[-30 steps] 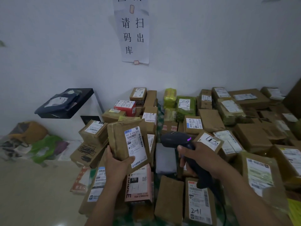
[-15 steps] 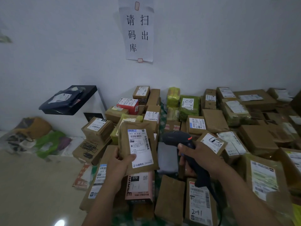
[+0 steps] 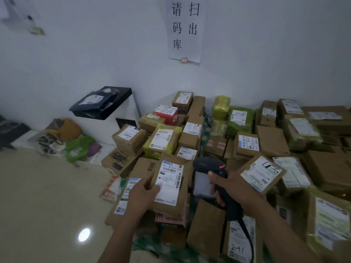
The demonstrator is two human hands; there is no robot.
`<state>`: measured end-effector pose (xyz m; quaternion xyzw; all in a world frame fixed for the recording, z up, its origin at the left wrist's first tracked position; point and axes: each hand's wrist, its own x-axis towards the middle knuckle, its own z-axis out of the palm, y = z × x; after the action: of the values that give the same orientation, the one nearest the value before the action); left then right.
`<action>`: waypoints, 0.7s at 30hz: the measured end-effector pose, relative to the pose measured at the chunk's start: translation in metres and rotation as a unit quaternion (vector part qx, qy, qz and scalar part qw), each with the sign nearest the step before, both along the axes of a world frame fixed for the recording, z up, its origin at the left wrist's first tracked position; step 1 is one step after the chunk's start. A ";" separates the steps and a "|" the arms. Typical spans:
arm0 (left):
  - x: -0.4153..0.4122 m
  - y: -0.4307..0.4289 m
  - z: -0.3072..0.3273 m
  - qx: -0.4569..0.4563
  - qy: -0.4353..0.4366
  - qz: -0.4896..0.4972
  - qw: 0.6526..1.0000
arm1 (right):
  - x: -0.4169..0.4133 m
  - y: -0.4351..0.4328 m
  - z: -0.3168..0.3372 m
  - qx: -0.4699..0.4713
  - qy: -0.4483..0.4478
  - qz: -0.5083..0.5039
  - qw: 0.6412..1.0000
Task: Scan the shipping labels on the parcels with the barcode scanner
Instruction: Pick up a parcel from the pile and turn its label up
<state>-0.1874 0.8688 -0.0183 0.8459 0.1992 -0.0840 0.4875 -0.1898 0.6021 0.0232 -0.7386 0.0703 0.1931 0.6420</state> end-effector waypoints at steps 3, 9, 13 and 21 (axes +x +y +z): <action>-0.001 -0.007 -0.005 0.100 -0.033 -0.035 0.994 | 0.002 -0.003 -0.003 -0.020 -0.012 -0.016 1.000; 0.000 -0.045 -0.014 0.227 -0.167 -0.036 0.959 | 0.008 -0.030 -0.007 -0.048 -0.034 -0.141 0.988; 0.010 -0.098 -0.017 0.296 -0.285 -0.154 0.899 | 0.007 -0.059 -0.009 -0.037 -0.016 -0.207 0.977; 0.048 -0.168 -0.091 0.239 0.001 -0.235 0.942 | 0.006 -0.096 -0.034 -0.078 0.021 -0.190 0.978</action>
<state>-0.1396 0.7006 -0.1097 0.9604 0.0094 -0.1465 0.2370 -0.1838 0.5059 -0.0111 -0.7551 0.2375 0.0768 0.6062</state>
